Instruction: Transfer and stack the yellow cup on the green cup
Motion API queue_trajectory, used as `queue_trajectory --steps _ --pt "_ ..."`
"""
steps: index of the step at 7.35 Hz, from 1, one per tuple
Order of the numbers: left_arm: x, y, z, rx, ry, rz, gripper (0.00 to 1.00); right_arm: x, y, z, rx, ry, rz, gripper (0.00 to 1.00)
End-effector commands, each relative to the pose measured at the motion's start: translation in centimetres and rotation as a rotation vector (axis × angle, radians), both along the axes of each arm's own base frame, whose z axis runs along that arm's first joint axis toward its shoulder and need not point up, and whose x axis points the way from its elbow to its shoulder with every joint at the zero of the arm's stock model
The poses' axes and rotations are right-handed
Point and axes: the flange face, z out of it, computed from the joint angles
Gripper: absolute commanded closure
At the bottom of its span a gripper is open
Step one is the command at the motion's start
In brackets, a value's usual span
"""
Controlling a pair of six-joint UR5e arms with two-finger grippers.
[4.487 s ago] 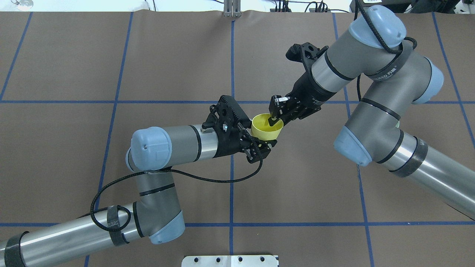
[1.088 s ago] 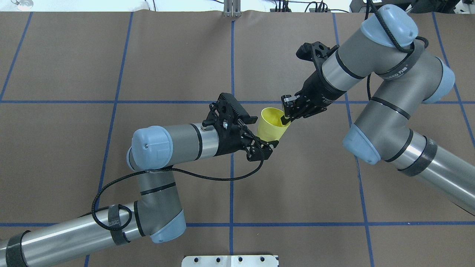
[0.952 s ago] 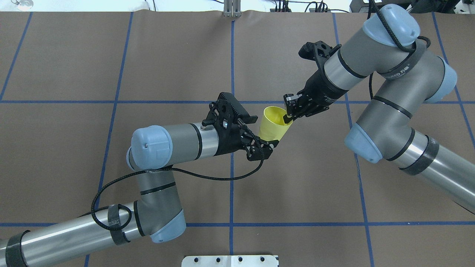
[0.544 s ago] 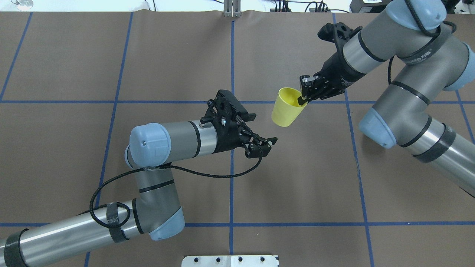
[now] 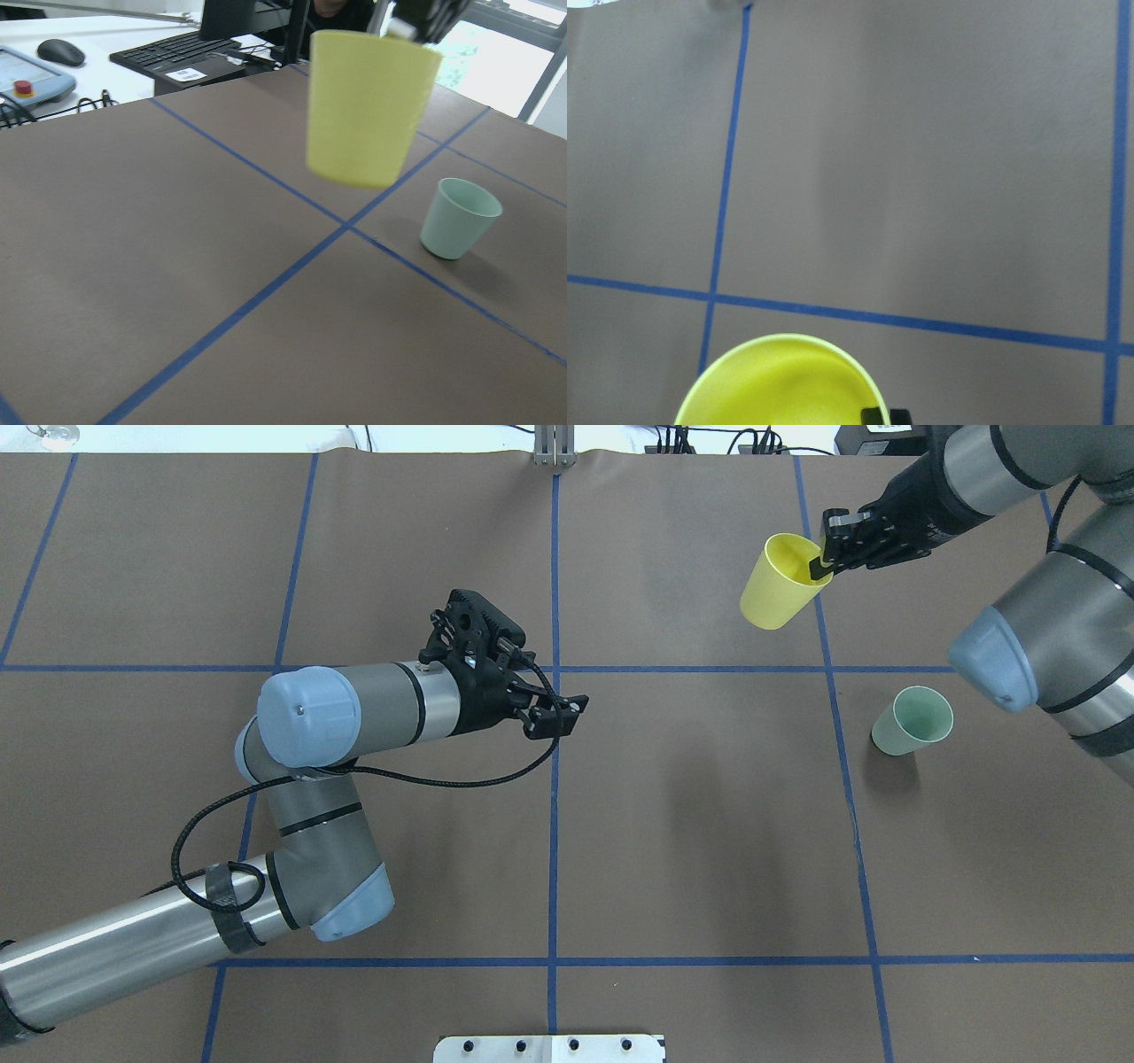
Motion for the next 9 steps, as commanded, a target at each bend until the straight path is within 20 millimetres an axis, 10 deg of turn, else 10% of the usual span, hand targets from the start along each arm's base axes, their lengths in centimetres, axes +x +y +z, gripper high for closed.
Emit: queue_trajectory --steps 1,5,9 --pt "-4.0 -3.9 2.6 -0.115 -0.15 -0.079 0.0 3.3 0.1 5.2 0.079 0.108 0.007 1.0" --pt "-10.8 -5.1 -1.2 -0.36 -0.255 -0.152 0.0 5.2 3.2 12.8 0.12 0.248 -0.04 1.0" --pt "-12.2 -6.1 0.6 -0.396 -0.268 -0.148 0.01 6.7 6.6 13.8 0.115 0.253 -0.046 1.0"
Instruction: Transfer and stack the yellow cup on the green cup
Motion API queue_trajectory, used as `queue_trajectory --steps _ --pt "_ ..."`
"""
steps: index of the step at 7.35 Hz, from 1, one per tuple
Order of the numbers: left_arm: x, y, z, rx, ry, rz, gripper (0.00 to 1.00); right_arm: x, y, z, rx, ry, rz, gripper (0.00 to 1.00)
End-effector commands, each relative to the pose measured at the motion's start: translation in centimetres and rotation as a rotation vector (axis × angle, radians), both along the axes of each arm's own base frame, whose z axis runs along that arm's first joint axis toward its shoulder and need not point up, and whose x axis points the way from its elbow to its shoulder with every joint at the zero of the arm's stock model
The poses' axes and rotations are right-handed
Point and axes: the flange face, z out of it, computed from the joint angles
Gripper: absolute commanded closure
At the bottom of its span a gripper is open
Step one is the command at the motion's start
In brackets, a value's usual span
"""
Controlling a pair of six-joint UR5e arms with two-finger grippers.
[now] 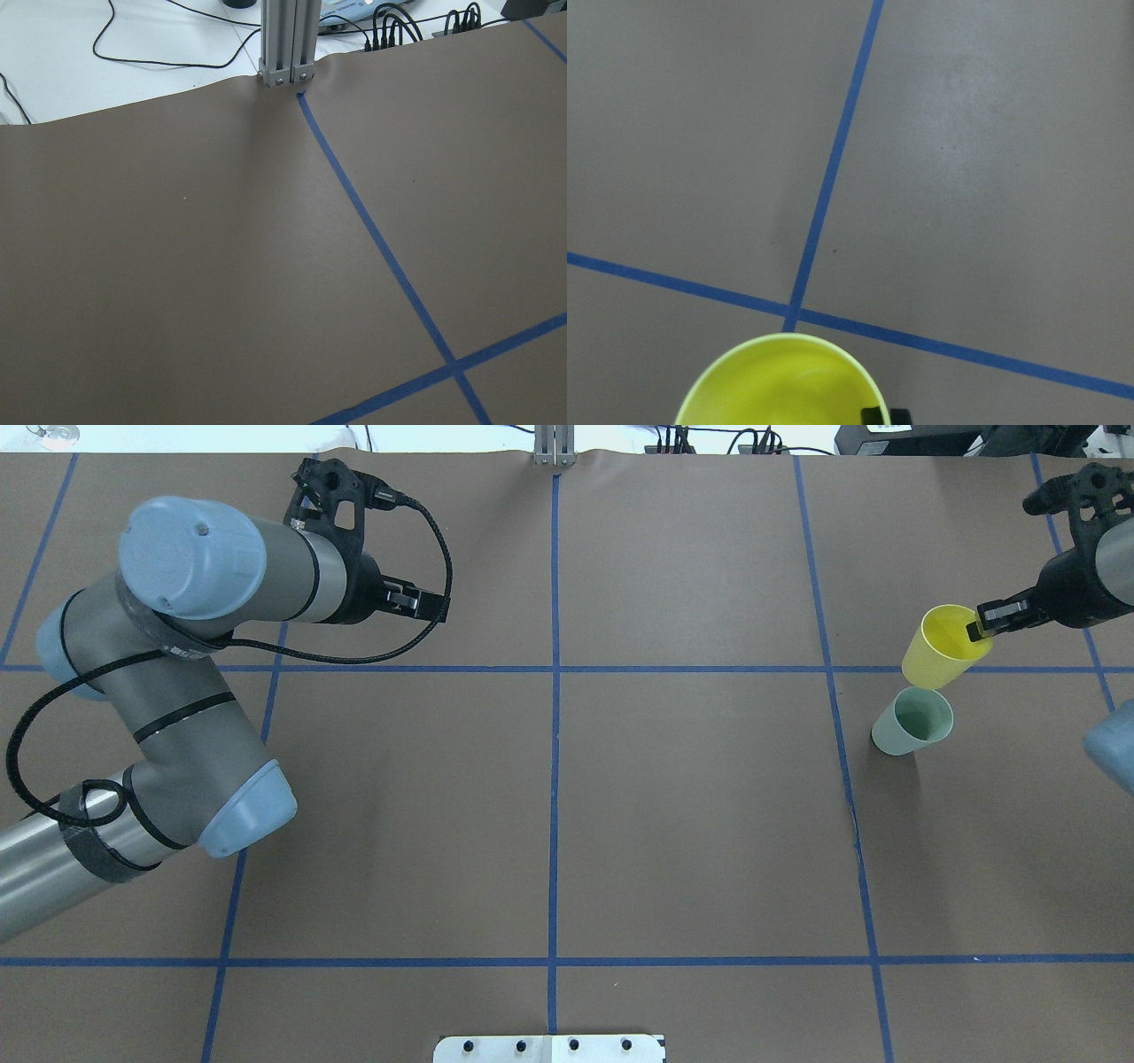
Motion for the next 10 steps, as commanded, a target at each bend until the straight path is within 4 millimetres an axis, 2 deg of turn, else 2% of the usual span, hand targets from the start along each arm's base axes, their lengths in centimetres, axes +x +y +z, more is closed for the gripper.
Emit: queue_trajectory --steps 1,4,10 --pt "-0.4 -0.4 0.4 -0.007 -0.005 0.0 0.01 -0.1 1.0 0.4 -0.007 0.001 -0.012 1.0" --pt "-0.8 -0.6 0.5 -0.011 -0.003 0.003 0.0 -2.5 2.0 1.1 -0.024 0.005 -0.063 1.0" --pt "-1.1 -0.9 0.7 -0.014 -0.005 -0.002 0.0 -2.1 2.6 2.5 -0.047 0.018 -0.064 1.0"
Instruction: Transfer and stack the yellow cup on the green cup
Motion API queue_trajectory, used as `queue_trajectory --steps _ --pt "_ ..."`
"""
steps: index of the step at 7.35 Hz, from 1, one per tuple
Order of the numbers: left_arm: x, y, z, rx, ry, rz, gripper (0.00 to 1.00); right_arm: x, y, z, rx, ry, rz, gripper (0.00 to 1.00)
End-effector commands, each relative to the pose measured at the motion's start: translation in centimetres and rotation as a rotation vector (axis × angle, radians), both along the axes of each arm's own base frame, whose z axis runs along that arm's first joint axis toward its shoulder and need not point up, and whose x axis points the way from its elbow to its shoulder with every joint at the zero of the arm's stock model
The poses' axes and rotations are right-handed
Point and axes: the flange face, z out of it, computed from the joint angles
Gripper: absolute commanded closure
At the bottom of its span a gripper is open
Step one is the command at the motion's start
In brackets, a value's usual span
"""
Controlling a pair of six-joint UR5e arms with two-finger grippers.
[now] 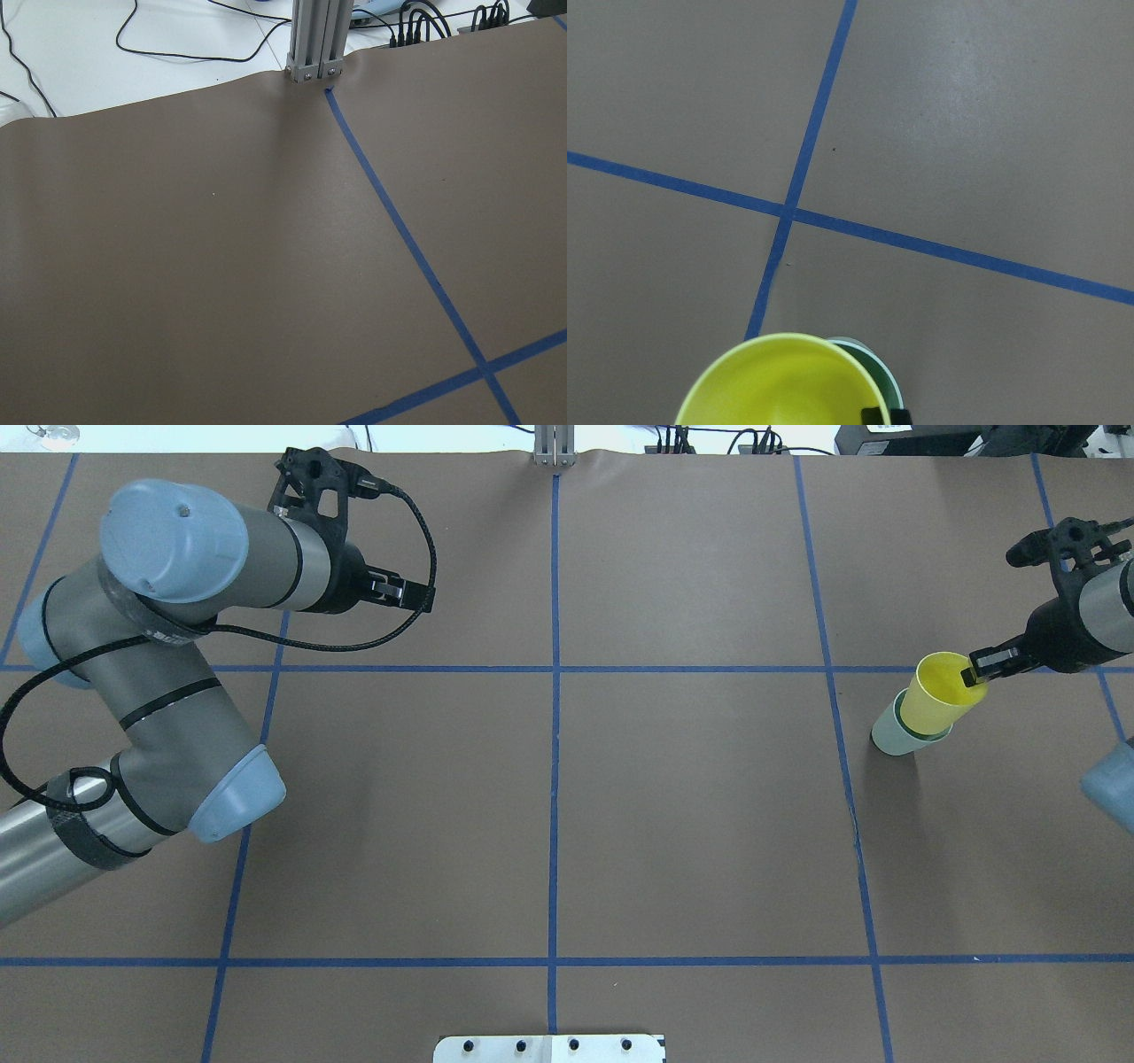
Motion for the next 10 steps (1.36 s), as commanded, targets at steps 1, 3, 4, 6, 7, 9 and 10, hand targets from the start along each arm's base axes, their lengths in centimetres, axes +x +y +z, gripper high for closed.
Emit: queue_trajectory --steps 1,3,4,6,7,9,10 --pt "0.0 -0.1 0.1 -0.002 -0.003 -0.001 0.0 -0.1 0.1 0.2 -0.002 0.004 -0.001 1.0" --pt "0.0 -0.1 0.1 -0.001 -0.002 -0.001 0.0 -0.8 -0.1 0.6 -0.007 0.013 -0.006 1.0" --pt "0.1 0.0 0.1 -0.001 -0.001 0.001 0.0 -1.4 -0.3 0.9 -0.01 0.017 -0.013 1.0" --pt "0.0 -0.1 0.1 -0.002 -0.003 -0.001 0.0 -1.6 -0.1 1.0 -0.013 0.018 -0.019 1.0" --pt "0.0 -0.1 0.1 -0.001 -0.001 -0.002 0.0 -1.7 -0.1 0.9 -0.012 0.017 -0.02 1.0" --pt "-0.1 -0.2 0.1 -0.002 -0.003 -0.005 0.0 -1.8 -0.2 0.7 -0.006 0.014 -0.021 0.01" --pt "-0.3 -0.3 0.2 -0.003 -0.004 -0.008 0.0 -1.7 -0.2 0.6 -0.002 0.012 -0.019 0.01"
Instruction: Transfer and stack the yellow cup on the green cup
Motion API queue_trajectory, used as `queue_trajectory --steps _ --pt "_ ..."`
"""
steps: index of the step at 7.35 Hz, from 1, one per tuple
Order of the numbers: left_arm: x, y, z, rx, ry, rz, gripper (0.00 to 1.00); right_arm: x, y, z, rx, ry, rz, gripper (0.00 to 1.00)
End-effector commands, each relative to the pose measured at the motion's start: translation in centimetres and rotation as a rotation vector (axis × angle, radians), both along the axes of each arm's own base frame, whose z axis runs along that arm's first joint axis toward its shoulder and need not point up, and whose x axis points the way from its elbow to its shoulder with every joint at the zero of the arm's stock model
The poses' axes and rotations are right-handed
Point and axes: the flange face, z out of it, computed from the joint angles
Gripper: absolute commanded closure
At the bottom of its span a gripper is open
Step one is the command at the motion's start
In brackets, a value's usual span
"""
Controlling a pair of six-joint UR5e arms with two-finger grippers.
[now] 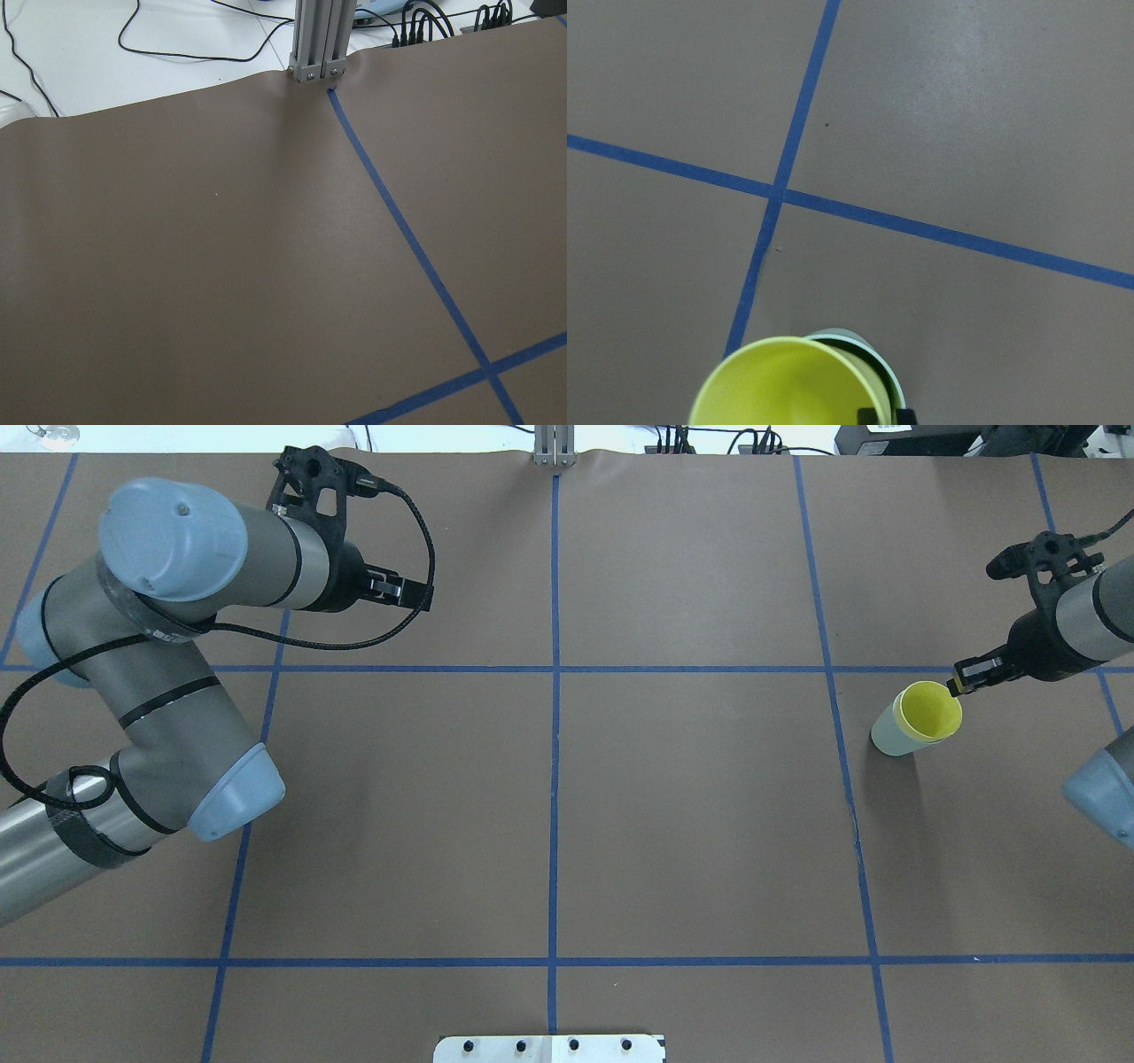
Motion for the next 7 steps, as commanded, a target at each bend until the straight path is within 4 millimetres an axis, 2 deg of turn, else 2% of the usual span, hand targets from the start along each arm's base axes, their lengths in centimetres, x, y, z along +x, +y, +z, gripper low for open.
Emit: queue_trajectory --steps 1,2,4,6,7 --pt "-0.3 -0.2 0.1 -0.002 -0.001 -0.005 0.0 0.0 -0.1 -0.2 0.006 -0.004 0.0 0.01" --pt "-1.2 -0.8 0.0 -0.006 0.004 -0.007 0.0 0.0 0.0 -0.3 0.006 -0.007 -0.002 0.01" --pt "-6.6 -3.8 1.2 -0.041 -0.071 0.092 0.0 0.1 0.0 -0.3 0.008 -0.01 0.0 0.01" --pt "-11.9 -6.7 4.6 -0.043 -0.26 0.142 0.0 2.2 -0.7 -0.2 -0.016 -0.024 0.028 0.01" --pt "-15.9 -8.2 6.3 -0.039 -0.344 0.195 0.0 4.1 -1.2 0.3 -0.027 -0.023 0.055 0.01"
